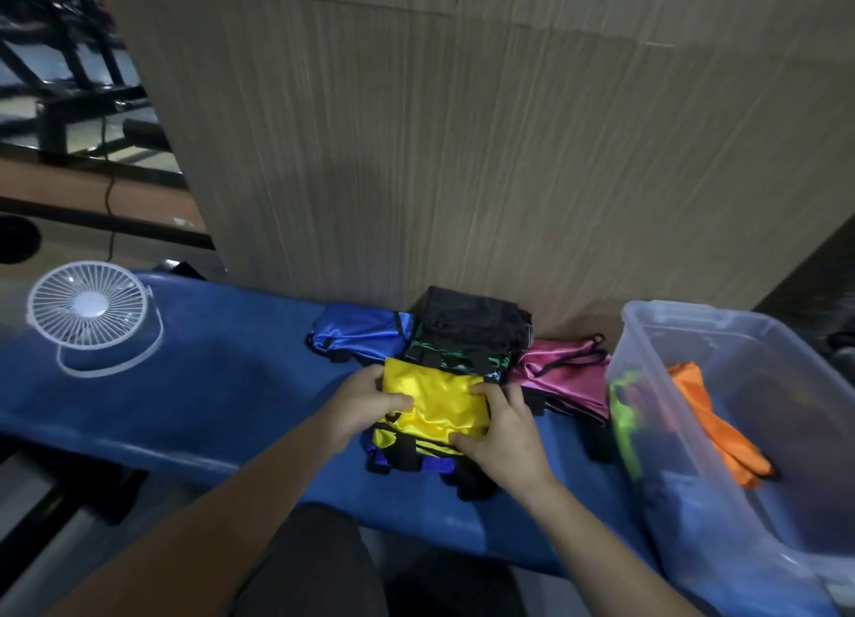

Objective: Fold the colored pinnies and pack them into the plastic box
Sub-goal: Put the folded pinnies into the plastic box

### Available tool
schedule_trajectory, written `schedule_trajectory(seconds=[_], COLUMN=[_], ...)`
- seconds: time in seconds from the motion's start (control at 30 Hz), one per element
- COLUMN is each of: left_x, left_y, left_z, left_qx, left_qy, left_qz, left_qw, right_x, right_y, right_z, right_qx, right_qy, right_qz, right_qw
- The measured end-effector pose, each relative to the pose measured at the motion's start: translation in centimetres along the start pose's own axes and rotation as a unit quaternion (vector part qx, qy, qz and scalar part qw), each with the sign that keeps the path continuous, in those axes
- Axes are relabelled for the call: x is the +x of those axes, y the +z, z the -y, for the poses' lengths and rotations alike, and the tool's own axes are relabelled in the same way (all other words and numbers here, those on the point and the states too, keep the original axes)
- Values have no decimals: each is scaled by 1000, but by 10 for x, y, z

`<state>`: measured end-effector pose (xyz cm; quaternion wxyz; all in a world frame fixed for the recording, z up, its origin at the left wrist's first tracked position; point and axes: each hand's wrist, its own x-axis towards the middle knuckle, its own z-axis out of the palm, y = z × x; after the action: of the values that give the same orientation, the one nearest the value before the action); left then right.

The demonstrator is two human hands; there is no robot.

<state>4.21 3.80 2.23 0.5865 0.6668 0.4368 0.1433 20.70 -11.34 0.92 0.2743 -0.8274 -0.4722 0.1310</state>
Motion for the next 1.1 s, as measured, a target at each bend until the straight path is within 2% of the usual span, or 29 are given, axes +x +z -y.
schedule_trajectory(seconds=[0.1,0.2,0.33,0.43,0.57,0.83,1.03,1.1], left_x=[-7,-10,-5,-5,-1,-12,-21,-25], left_y=[3,3,3,2,1,5,4,3], left_z=[2,5,0,-6,-2,10,18,19], left_qx=[20,102,57,80,129,77,0,6], left_qy=[-2,-36,-45,-54,-56,-18,13,34], left_qz=[-15,-33,-5,19,45,66,72,61], left_qw=[1000,994,997,995,989,995,997,998], right_x=[-7,-11,-11,-6,-4,-20,-36,-46], right_y=[0,-1,-4,-6,-4,2,7,15], right_z=[1,0,-5,-6,-4,0,-1,0], right_qx=[17,34,83,134,64,117,154,128], right_qy=[5,47,84,103,92,89,88,61], right_qz=[-3,-5,11,25,56,107,63,35], right_qw=[1000,998,993,985,992,983,982,989])
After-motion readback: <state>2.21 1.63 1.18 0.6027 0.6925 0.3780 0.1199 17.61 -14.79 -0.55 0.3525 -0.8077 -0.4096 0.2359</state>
